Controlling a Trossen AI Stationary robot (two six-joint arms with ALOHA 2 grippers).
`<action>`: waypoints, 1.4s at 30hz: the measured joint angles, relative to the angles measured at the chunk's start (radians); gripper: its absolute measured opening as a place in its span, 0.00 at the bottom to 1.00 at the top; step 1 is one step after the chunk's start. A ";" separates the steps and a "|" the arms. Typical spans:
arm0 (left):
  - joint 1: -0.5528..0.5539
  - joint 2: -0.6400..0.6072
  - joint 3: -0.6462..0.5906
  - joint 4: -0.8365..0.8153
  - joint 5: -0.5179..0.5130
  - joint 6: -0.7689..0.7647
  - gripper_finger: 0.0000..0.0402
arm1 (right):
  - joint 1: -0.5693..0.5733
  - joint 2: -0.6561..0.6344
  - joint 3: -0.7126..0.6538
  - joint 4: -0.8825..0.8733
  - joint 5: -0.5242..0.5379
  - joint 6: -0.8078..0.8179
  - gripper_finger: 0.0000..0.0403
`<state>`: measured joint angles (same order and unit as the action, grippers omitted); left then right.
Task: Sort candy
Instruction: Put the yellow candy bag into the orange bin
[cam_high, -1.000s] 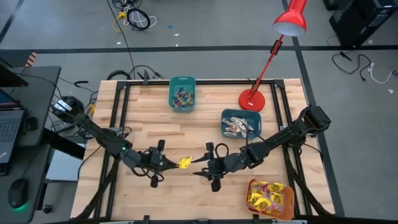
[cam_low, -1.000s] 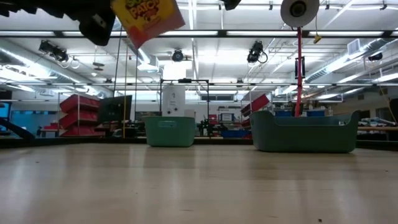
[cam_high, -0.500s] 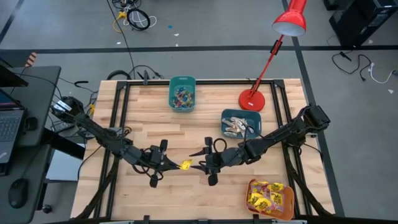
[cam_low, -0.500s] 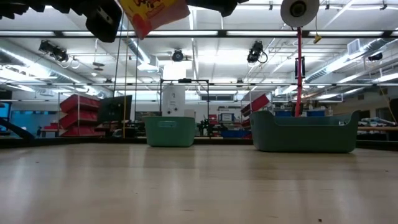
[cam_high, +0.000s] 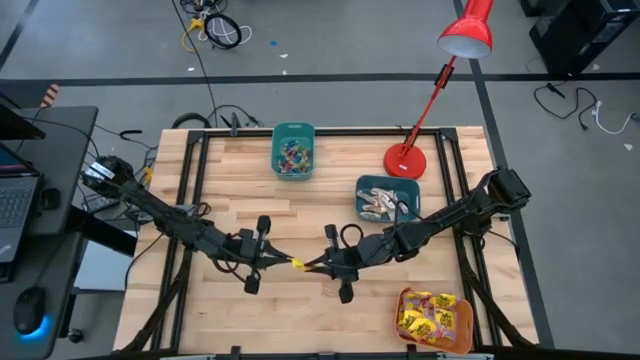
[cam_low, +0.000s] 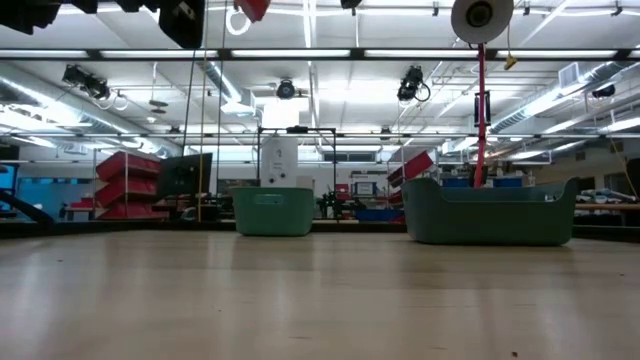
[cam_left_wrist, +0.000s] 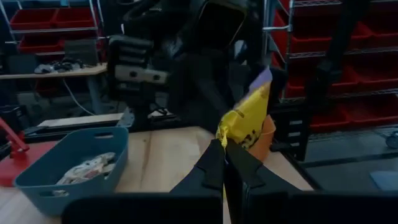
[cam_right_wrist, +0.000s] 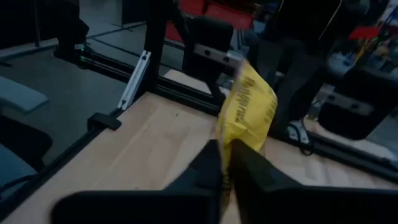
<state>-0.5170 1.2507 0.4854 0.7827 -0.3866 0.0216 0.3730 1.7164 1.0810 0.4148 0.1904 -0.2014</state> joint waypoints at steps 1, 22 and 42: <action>0.003 0.000 0.000 -0.008 0.000 0.000 0.00 | 0.002 0.000 0.000 0.004 0.006 -0.014 0.06; 0.005 -0.003 0.000 -0.102 -0.016 -0.078 0.13 | 0.084 -0.186 0.000 -0.355 0.115 0.256 0.00; 0.007 -0.003 0.000 -0.122 -0.056 0.027 0.13 | 0.388 -0.410 0.000 -1.167 -0.379 1.488 0.00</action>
<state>-0.5102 1.2480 0.4858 0.6603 -0.4421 0.0483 0.7608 1.3069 1.0809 -0.7526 -0.1889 1.2866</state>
